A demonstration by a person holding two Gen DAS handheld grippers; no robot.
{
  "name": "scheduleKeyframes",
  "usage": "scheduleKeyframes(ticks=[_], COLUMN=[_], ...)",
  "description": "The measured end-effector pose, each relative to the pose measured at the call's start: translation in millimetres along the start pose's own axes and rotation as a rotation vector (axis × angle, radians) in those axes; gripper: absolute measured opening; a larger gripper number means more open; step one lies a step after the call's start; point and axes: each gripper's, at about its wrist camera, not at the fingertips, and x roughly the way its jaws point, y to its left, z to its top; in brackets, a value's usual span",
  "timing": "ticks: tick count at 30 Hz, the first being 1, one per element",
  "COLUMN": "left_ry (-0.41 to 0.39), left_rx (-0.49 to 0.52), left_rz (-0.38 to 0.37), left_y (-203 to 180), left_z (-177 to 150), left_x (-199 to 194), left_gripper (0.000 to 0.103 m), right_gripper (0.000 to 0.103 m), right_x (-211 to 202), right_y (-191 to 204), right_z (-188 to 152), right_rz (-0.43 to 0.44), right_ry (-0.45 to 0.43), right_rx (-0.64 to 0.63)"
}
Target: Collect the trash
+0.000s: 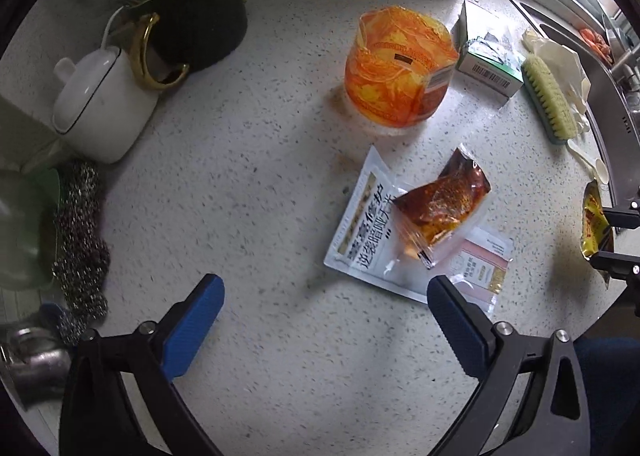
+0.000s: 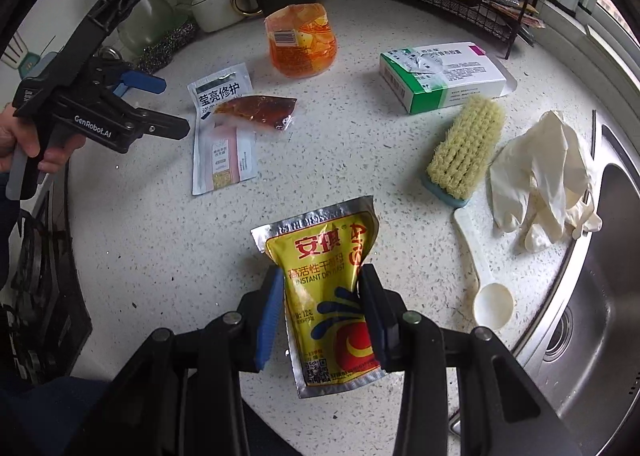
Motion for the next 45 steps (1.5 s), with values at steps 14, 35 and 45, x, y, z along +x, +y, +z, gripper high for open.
scheduleKeyframes(ticks=[14,35,45], left_ry=[-0.005,-0.099,-0.123], left_rx=[0.174,0.056,0.092], left_rz=[-0.064,-0.01,-0.038], left_y=[-2,-100,-163], left_z=[44,-44,-61], left_x=[15,-94,-109], left_gripper=[0.02,0.001,0.001], right_gripper=[0.036,0.036,0.007], right_x=[-9,-63,-94], right_y=[-33,-45,-44], right_z=[-13,-54,-83], right_rz=[0.046,0.051,0.063], right_ry=[0.009,-0.082,-0.149], right_rx=[0.206,0.19,0.174])
